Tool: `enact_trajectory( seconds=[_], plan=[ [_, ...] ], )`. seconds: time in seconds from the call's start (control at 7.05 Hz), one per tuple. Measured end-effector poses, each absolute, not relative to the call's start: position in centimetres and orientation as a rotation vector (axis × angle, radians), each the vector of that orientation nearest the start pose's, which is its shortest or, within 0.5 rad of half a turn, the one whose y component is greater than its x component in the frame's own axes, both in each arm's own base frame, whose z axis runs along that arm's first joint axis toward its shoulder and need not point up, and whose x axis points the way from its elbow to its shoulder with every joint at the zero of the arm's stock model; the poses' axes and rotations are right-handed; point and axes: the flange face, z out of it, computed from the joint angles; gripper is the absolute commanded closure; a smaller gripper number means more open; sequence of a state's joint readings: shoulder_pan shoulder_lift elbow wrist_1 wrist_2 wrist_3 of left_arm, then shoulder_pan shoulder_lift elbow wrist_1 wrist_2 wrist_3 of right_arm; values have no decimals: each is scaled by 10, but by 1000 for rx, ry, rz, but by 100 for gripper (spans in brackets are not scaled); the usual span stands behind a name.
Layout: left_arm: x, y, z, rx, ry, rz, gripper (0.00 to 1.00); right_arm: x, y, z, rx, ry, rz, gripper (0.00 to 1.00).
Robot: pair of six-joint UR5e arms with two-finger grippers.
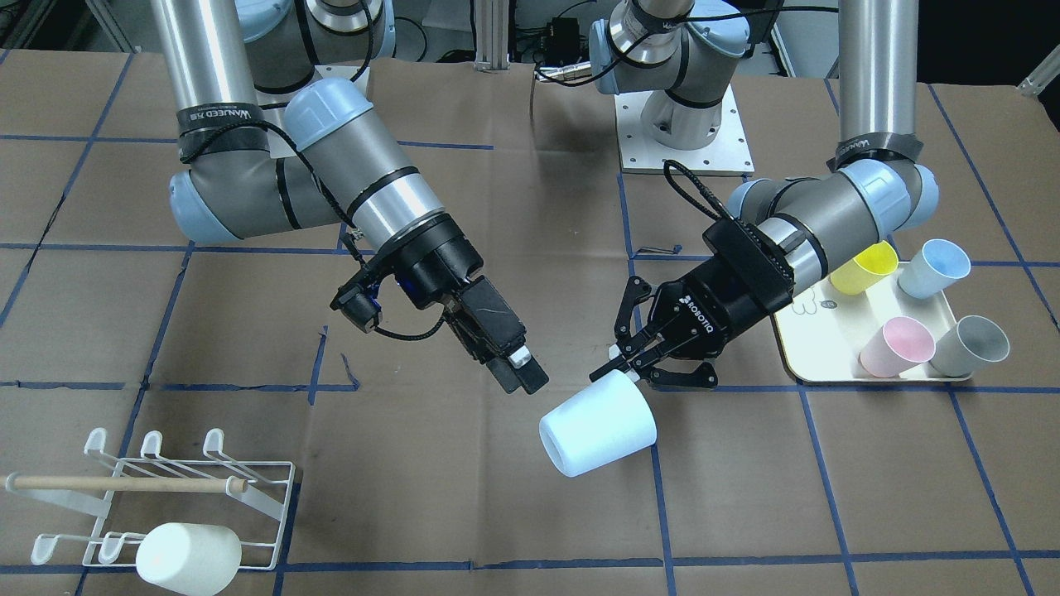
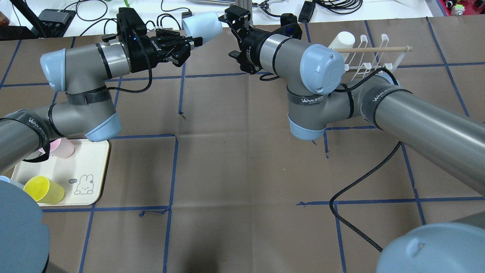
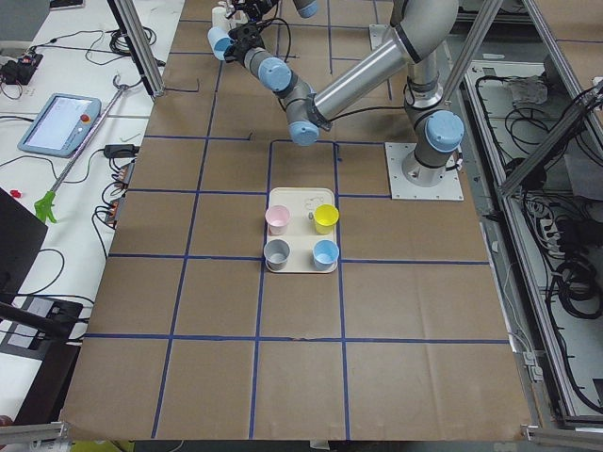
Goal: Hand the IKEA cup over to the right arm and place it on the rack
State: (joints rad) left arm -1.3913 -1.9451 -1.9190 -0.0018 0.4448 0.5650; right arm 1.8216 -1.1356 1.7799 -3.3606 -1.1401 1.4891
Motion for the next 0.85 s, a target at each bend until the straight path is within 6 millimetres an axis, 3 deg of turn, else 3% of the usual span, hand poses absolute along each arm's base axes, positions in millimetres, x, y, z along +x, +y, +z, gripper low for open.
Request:
enact_trajectory(
  seconds=[0.43,0.85],
  plan=[
    [-122,-579,345,-948,-1873,1309,96,349,-570,360,883,1761,-473,0],
    [-123,-578,346,-942,-1875,1306,96,359,-585,359,868,1751,-477,0]
  ],
)
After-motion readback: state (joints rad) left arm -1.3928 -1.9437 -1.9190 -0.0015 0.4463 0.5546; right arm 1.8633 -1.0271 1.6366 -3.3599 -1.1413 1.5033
